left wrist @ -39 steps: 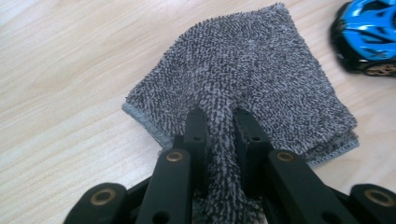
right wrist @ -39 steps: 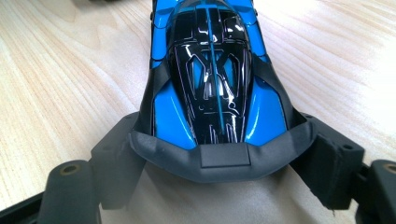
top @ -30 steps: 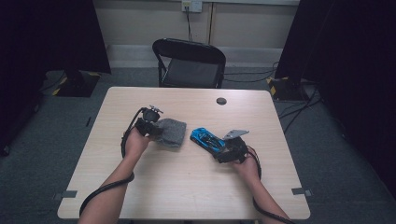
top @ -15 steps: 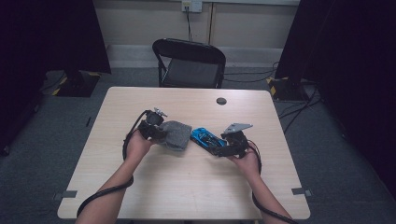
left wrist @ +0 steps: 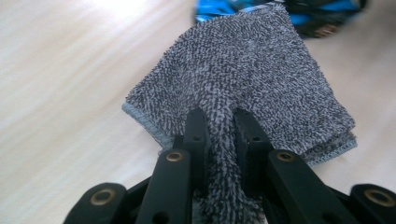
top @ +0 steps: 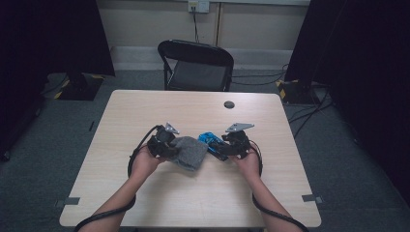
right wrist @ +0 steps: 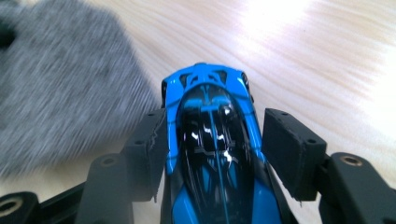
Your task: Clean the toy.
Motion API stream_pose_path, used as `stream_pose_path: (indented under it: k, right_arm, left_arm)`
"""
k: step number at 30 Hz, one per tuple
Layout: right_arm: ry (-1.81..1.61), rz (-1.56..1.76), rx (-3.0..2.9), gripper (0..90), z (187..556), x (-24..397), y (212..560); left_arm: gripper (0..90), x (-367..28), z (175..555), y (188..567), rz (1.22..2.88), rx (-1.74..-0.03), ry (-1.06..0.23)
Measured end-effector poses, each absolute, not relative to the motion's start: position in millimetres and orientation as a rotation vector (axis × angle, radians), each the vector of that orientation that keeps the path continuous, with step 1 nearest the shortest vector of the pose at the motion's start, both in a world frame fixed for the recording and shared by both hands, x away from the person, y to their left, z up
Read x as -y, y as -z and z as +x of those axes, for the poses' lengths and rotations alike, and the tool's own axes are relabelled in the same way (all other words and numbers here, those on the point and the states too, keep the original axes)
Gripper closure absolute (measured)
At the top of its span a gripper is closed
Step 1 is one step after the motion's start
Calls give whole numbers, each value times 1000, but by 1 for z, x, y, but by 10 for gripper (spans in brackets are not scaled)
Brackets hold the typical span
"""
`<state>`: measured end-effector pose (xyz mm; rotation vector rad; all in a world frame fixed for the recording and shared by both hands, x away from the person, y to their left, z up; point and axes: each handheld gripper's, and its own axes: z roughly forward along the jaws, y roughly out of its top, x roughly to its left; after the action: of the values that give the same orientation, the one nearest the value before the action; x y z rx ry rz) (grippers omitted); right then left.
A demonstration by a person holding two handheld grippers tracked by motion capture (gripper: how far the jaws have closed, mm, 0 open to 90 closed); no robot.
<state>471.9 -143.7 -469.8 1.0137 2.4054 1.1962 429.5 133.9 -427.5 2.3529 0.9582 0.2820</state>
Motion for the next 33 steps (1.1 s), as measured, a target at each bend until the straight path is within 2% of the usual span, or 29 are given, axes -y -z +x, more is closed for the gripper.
stream_pose_path:
  k: [13, 20, 33]
  right_arm:
    - [-1145, 1022, -2439, 418, 480, 136, 483]
    - [-1146, 992, -2427, 423, 477, 136, 485]
    - [-1163, 981, -2400, 423, 472, 139, 487]
  left_arm:
    - [773, -85, 406, 442, 2381, -807, -145]
    - [773, -62, 410, 451, 2402, -797, -140]
    - [773, -67, 424, 456, 2403, -872, -151]
